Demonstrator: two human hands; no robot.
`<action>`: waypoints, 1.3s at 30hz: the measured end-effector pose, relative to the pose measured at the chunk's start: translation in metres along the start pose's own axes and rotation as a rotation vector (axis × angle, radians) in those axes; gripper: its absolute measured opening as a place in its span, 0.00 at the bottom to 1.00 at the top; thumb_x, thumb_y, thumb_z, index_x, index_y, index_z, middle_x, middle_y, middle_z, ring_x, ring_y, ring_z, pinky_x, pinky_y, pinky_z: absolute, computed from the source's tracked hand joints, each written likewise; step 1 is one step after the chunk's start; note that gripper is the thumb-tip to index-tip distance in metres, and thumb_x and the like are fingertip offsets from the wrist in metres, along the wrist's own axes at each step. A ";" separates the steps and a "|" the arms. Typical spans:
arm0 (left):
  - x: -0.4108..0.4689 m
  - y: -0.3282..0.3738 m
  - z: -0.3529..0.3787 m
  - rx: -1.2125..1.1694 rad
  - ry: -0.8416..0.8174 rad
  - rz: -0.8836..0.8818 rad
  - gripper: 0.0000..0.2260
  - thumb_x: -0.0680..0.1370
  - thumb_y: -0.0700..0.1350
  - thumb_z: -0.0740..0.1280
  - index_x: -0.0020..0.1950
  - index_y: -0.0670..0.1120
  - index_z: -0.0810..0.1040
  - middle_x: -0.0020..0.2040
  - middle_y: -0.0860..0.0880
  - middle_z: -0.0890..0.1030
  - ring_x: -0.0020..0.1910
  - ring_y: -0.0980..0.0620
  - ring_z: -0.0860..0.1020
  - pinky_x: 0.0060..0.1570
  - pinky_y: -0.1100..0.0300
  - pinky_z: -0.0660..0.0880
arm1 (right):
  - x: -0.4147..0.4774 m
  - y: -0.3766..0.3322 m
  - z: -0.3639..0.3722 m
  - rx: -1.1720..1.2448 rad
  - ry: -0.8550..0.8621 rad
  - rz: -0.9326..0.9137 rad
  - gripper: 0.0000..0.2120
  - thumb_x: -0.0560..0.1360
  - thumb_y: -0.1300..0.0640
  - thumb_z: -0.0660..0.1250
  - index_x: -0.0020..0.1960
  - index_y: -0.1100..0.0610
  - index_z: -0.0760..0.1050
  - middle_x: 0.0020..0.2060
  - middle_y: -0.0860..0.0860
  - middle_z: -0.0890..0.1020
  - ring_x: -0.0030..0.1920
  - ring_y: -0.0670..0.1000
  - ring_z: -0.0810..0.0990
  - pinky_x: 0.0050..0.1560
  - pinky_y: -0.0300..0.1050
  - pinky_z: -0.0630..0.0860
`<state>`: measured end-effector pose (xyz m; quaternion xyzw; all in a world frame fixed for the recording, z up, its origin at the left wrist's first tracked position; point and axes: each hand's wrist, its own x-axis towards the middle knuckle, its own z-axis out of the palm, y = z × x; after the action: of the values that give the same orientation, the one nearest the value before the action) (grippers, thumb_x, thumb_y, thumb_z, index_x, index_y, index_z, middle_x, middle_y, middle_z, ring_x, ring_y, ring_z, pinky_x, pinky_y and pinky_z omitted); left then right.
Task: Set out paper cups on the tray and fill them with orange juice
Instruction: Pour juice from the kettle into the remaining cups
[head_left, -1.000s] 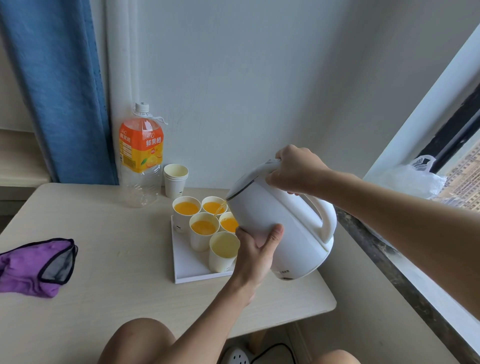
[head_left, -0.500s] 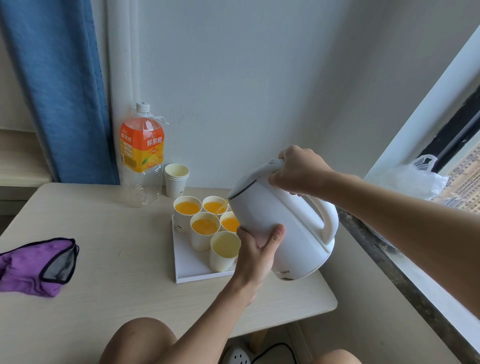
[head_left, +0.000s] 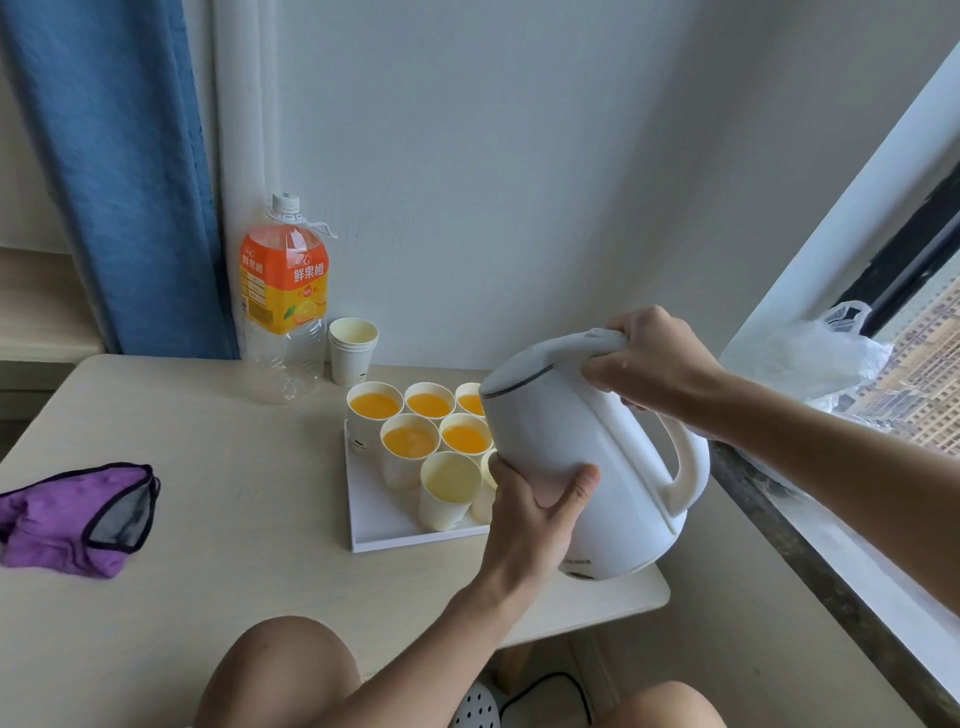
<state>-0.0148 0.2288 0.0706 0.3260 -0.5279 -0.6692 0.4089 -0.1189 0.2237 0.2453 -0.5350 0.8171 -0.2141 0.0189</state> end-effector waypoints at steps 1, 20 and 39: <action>-0.003 0.000 0.002 -0.003 0.000 -0.020 0.31 0.75 0.55 0.76 0.69 0.47 0.63 0.65 0.54 0.77 0.59 0.64 0.77 0.49 0.74 0.75 | 0.000 0.000 0.001 -0.014 -0.011 -0.004 0.04 0.64 0.60 0.66 0.36 0.60 0.77 0.27 0.54 0.77 0.28 0.55 0.74 0.31 0.55 0.78; -0.019 -0.007 0.017 -0.139 -0.055 -0.159 0.27 0.75 0.55 0.75 0.62 0.48 0.61 0.63 0.55 0.77 0.60 0.60 0.77 0.64 0.50 0.78 | 0.001 0.000 0.012 -0.198 -0.127 -0.004 0.03 0.67 0.59 0.65 0.35 0.58 0.74 0.29 0.54 0.77 0.33 0.58 0.78 0.35 0.47 0.77; -0.024 0.000 0.018 -0.153 -0.084 -0.182 0.31 0.72 0.57 0.74 0.64 0.47 0.60 0.61 0.56 0.75 0.61 0.57 0.77 0.63 0.47 0.79 | 0.000 -0.001 0.010 -0.263 -0.164 -0.019 0.05 0.68 0.57 0.65 0.35 0.56 0.72 0.32 0.53 0.77 0.34 0.56 0.76 0.32 0.42 0.71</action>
<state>-0.0196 0.2578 0.0743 0.3119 -0.4602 -0.7549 0.3478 -0.1149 0.2203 0.2368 -0.5562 0.8287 -0.0609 0.0134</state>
